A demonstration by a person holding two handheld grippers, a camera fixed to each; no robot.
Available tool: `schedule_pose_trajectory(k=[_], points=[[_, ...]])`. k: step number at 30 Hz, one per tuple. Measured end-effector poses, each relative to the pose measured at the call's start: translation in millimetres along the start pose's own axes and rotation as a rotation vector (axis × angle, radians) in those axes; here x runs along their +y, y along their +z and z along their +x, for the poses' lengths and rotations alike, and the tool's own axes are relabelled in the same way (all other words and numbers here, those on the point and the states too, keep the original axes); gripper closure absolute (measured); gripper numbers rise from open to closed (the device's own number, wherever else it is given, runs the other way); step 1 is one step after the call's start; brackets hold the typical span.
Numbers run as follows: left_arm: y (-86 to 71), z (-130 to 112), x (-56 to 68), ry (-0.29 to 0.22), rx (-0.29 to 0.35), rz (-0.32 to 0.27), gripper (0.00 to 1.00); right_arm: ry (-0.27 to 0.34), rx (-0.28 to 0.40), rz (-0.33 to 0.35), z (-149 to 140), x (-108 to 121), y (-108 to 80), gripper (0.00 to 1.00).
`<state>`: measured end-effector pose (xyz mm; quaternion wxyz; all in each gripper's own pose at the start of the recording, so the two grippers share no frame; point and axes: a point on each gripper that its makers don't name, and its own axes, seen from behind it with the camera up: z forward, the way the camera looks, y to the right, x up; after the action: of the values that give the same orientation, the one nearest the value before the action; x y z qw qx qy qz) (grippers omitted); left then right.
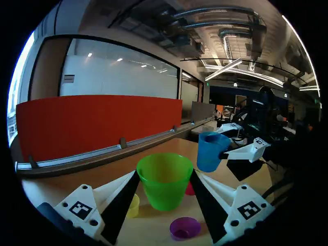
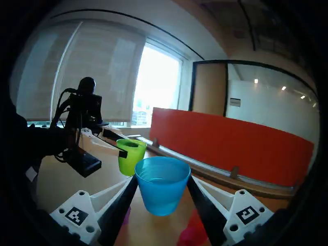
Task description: Pour water
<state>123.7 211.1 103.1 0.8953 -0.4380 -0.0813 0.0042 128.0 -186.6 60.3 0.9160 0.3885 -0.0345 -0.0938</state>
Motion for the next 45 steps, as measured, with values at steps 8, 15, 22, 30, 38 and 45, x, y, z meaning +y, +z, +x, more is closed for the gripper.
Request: schedule_pose_trajectory(k=[8,15,22,30,38,45], points=[[-2.3,8.8,6.7,0.028,-0.021,-0.016,0.13,-0.084,-0.025,0.011,13.9,6.9,0.9,0.11],[-2.3,16.2,16.8,0.034,-0.025,-0.039,0.13,-0.158,-0.024,0.022,29.9,9.9,5.1,0.11],[-1.8,18.8,20.9,0.048,-0.037,-0.044,0.13,-0.236,-0.023,0.032,45.4,12.0,10.1,0.11],[-0.6,25.4,22.6,0.040,-0.027,-0.043,0.13,-0.292,-0.024,0.045,62.6,11.7,17.4,0.11],[-0.4,25.4,27.7,0.037,-0.025,-0.050,0.13,-0.351,-0.025,0.055,75.8,11.0,29.1,0.11],[-1.7,25.8,32.6,0.040,-0.020,-0.060,0.13,-0.396,-0.026,0.054,82.2,11.5,36.8,0.11]])
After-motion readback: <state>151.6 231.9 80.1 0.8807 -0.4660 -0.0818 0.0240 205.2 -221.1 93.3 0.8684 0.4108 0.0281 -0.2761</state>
